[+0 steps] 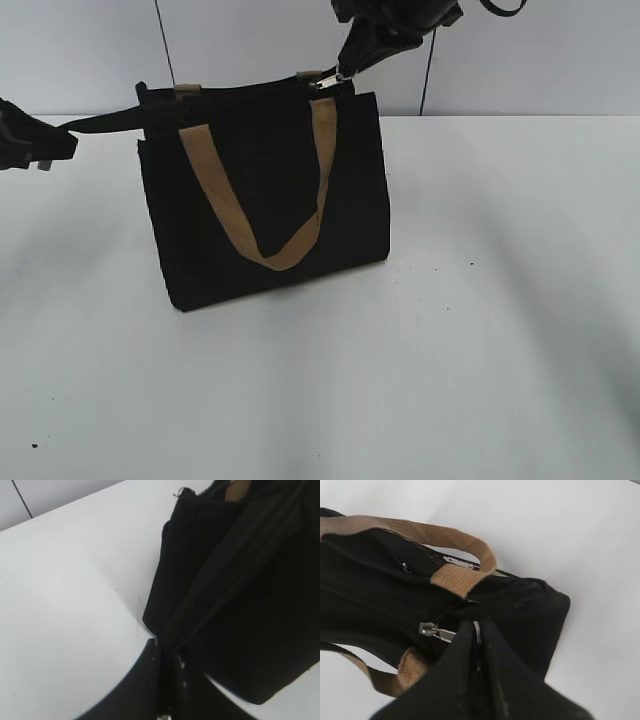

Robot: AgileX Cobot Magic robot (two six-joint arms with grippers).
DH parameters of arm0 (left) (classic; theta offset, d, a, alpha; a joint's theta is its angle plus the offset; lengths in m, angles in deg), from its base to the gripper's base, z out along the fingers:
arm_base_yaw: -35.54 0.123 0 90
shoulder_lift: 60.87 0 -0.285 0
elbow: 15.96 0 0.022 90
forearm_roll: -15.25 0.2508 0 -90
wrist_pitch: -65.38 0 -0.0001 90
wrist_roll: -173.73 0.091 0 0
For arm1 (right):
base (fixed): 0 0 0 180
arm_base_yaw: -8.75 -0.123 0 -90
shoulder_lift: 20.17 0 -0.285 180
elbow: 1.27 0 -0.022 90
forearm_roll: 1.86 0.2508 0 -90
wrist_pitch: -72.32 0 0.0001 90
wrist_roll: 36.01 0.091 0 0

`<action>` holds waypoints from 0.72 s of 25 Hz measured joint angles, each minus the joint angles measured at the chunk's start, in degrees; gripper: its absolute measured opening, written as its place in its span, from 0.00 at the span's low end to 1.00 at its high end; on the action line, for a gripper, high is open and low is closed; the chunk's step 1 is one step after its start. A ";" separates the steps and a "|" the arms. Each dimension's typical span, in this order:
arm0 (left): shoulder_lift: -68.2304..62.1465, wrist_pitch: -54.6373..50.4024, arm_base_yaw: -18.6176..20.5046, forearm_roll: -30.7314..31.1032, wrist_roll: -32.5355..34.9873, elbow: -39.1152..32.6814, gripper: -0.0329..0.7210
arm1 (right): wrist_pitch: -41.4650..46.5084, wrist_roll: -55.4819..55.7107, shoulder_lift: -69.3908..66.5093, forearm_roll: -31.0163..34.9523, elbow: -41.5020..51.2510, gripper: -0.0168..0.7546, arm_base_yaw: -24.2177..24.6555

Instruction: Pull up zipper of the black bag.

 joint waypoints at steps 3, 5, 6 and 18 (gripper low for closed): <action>0.00 -0.62 0.14 0.05 -0.01 0.00 0.07 | 0.28 -1.90 0.33 1.20 0.00 0.25 0.50; 0.00 -1.18 0.19 0.11 -0.06 0.00 0.07 | 0.28 -2.36 1.01 2.92 0.00 0.43 0.57; 0.00 -1.46 0.19 0.16 -0.06 0.00 0.07 | 0.28 -2.52 1.50 3.76 0.00 0.49 0.57; 0.10 -8.62 0.48 0.21 -1.83 0.00 0.71 | 0.35 -2.77 6.85 2.44 0.00 0.66 0.68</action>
